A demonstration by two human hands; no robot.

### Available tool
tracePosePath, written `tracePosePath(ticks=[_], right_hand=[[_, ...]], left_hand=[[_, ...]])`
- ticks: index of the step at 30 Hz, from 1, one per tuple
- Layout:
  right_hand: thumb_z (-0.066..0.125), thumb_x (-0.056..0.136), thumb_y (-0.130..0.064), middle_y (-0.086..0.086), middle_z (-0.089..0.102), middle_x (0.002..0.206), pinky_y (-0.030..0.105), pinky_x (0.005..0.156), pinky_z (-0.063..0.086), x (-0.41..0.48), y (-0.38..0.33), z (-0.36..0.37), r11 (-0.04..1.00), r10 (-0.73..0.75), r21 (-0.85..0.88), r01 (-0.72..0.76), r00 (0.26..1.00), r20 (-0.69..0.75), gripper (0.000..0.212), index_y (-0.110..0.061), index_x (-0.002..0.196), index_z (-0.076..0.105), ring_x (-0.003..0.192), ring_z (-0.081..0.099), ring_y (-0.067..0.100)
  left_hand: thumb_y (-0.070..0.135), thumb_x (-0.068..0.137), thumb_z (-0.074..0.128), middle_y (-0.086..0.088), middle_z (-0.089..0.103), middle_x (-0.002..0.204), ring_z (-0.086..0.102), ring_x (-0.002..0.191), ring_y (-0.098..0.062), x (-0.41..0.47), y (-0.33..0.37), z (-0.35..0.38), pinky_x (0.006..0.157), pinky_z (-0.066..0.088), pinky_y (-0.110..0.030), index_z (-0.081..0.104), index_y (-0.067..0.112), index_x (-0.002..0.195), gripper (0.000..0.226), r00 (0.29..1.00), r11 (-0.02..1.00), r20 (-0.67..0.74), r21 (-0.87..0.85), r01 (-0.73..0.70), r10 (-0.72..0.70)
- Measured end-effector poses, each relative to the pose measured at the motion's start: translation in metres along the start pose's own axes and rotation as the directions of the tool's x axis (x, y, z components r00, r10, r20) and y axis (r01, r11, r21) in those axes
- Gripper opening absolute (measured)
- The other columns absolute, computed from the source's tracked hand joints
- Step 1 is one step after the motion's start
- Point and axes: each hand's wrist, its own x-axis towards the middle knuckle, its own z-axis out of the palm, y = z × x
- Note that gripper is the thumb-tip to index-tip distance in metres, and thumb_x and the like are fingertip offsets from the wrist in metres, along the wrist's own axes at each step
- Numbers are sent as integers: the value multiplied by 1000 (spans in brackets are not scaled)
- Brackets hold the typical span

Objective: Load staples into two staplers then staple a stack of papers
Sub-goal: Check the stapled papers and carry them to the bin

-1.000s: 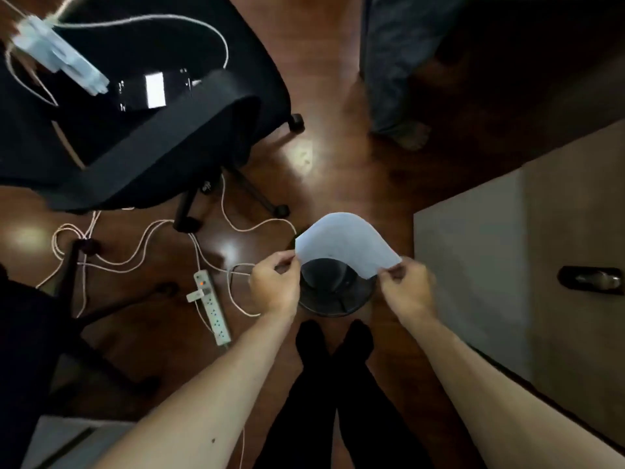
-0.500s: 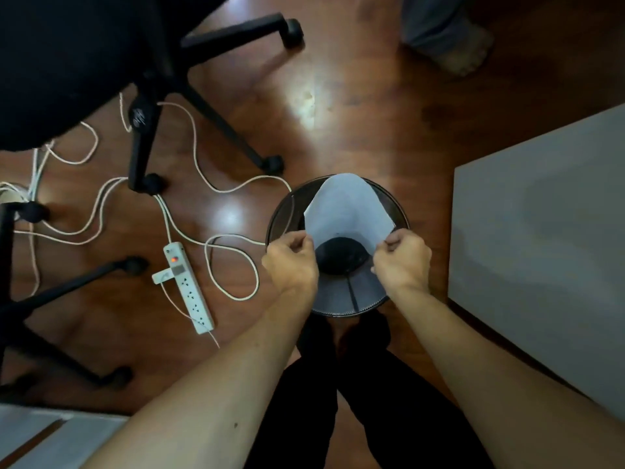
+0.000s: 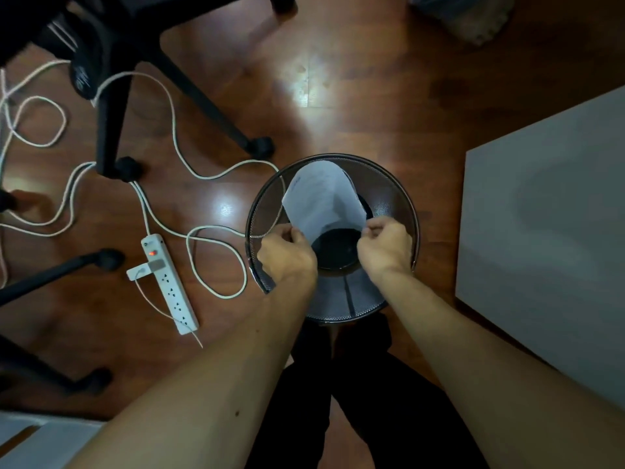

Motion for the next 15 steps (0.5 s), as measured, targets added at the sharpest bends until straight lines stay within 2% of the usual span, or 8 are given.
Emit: tracePosePath(ticks=[4, 9, 11, 13, 15], right_hand=[[61, 95, -19, 4, 72, 109, 22, 82, 47, 1, -1, -1, 999, -9, 40, 8, 999, 39, 22, -16, 115, 69, 103, 68, 23], [59, 99, -22, 7, 66, 126, 22, 89, 40, -2, -6, -5, 988, 42, 144, -50, 997, 62, 36, -8, 133, 57, 118, 62, 24], [53, 101, -23, 9, 66, 125, 29, 99, 45, -1, -4, -2, 989, 41, 139, -48, 998, 57, 31, -9, 128, 58, 115, 63, 27], [50, 100, -24, 8, 67, 122, 43, 102, 52, -2, -3, -1, 991, 26, 131, -32, 999, 48, 29, -12, 124, 60, 110, 65, 28], [51, 99, -25, 6, 65, 131, 47, 100, 53, -6, -5, -2, 989, 33, 139, -42, 997, 66, 38, -16, 136, 57, 117, 63, 27]], left_hand=[[16, 91, 60, -8, 75, 101, 69, 94, -28, 9, -6, 1, 79, 44, -23, 74, 17, 105, 20, 998, 999, 54, -25, -37, 38], [13, 94, 59, -5, 70, 121, 64, 109, -20, 11, -2, -4, 84, 38, -18, 59, 16, 135, 41, 991, 993, 126, -112, -30, 44], [16, 94, 59, -7, 70, 118, 63, 104, -19, 11, -2, -9, 81, 36, -15, 57, 14, 136, 42, 990, 993, 129, -109, -38, 52], [16, 93, 59, -3, 71, 110, 61, 94, -12, 10, -1, -13, 74, 34, -10, 61, 14, 131, 38, 987, 992, 144, -105, -62, 77], [16, 94, 60, 3, 68, 108, 56, 91, -7, 9, 0, -19, 75, 34, -9, 63, 15, 127, 33, 985, 992, 158, -117, -46, 64]])
